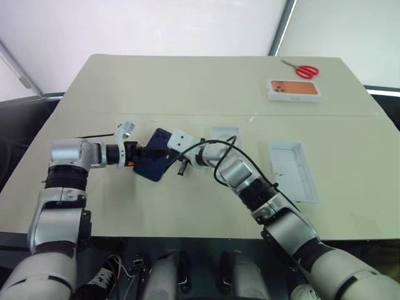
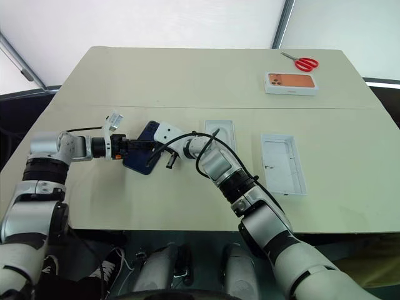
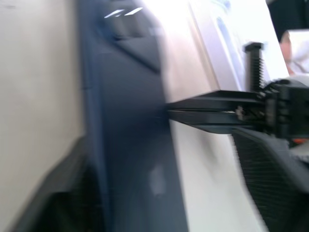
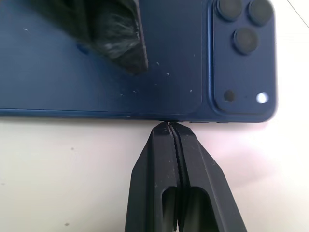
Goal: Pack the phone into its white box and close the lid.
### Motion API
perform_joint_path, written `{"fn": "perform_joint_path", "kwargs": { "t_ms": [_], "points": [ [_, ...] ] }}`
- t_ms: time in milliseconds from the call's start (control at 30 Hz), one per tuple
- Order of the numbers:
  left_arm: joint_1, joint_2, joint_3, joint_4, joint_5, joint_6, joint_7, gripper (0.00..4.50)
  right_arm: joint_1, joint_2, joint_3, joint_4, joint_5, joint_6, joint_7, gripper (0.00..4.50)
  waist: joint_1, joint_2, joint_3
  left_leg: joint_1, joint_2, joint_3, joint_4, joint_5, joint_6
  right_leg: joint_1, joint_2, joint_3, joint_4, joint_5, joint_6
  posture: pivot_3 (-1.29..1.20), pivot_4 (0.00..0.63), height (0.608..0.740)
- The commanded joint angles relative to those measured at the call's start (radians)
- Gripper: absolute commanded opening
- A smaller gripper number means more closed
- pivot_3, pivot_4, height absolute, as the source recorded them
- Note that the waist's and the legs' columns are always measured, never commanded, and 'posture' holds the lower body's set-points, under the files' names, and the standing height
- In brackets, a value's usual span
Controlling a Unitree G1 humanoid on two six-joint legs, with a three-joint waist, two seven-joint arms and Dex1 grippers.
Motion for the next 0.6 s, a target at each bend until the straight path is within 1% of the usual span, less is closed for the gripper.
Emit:
{"fn": "perform_joint_path", "kwargs": {
  "t_ms": [33,333,433,500,533,600],
  "points": [
    [0.042,-0.010,-0.018,0.017,-0.014,0.036,-0.004,2.22,-0.003,0.002,-0.009,-0.031,-0.002,-0.020,-0.005,0.00,-0.003,0.000,0.000,0.000,0.000,0.000,0.000,0.000,0.000,0.000,0.000,0.000,0.000,0.000,0.000,0.00,0.150,0.738],
    [0.064,-0.009,0.005,0.018,-0.034,0.035,0.027,2.22,-0.009,0.005,-0.014,-0.023,0.001,-0.025,-0.009,0.00,-0.004,0.000,0.000,0.000,0.000,0.000,0.000,0.000,0.000,0.000,0.000,0.000,0.000,0.000,0.000,0.00,0.150,0.738],
    [0.073,-0.012,0.020,0.011,-0.049,0.045,0.034,1.29,-0.003,0.005,-0.010,-0.028,0.001,-0.027,-0.006,0.00,-0.006,0.000,0.000,0.000,0.000,0.000,0.000,0.000,0.000,0.000,0.000,0.000,0.000,0.000,0.000,0.00,0.150,0.738],
    [0.077,-0.015,0.037,0.008,-0.059,0.048,0.047,0.30,-0.001,0.006,-0.010,-0.032,0.003,-0.019,-0.003,0.00,-0.003,0.000,0.000,0.000,0.000,0.000,0.000,0.000,0.000,0.000,0.000,0.000,0.000,0.000,0.000,0.00,0.150,0.738],
    [0.083,-0.015,0.040,0.001,-0.069,0.054,0.043,0.02,0.000,0.006,-0.009,-0.033,0.003,-0.020,-0.002,0.00,-0.004,0.000,0.000,0.001,0.000,0.000,0.000,0.000,0.000,0.000,0.000,0.000,0.000,0.000,0.000,0.00,0.150,0.738],
    [0.091,-0.015,0.050,-0.006,-0.081,0.067,0.051,0.02,0.001,0.006,-0.009,-0.035,0.002,-0.018,-0.002,0.00,-0.005,0.000,0.000,0.001,0.000,0.000,0.000,-0.001,-0.002,0.001,0.000,0.000,0.000,0.000,0.000,0.00,0.150,0.738]
  ]
}}
